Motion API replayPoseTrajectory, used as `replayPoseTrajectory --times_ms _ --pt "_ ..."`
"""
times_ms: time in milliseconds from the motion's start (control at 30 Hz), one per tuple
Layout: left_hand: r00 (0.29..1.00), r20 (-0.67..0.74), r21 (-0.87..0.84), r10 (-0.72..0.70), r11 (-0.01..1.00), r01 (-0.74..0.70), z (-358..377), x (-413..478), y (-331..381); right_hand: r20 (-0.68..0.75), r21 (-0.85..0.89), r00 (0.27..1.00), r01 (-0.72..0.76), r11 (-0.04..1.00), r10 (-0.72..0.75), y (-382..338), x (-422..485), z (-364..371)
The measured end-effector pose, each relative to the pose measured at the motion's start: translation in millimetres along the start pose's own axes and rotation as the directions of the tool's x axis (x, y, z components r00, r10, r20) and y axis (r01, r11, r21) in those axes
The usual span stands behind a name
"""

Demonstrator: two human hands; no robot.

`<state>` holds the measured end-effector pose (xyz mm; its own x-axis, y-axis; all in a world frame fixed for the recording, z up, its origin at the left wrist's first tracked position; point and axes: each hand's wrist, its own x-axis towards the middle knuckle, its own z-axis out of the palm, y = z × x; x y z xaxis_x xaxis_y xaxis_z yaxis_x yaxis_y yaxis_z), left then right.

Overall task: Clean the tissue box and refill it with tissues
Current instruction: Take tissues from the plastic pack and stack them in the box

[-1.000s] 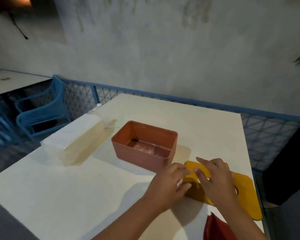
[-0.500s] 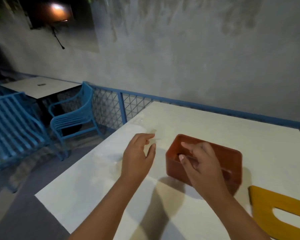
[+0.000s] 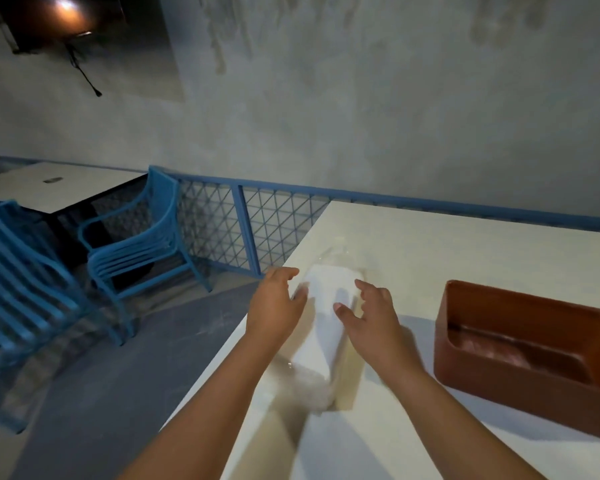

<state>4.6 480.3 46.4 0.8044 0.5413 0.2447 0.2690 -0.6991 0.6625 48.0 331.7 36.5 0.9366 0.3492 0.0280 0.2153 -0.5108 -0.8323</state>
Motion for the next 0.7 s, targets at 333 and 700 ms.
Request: replayPoseTrajectory --times_ms 333,700 --pt "0.837 0.445 -0.025 -0.319 0.93 0.367 9 25 -19 0.154 0.218 0.89 -0.454 0.864 0.429 31 26 31" --pt "0.897 0.379 -0.508 -0.227 0.759 0.407 -22 -2 7 0.126 0.451 0.983 -0.175 0.875 0.132 -14 -5 -8"
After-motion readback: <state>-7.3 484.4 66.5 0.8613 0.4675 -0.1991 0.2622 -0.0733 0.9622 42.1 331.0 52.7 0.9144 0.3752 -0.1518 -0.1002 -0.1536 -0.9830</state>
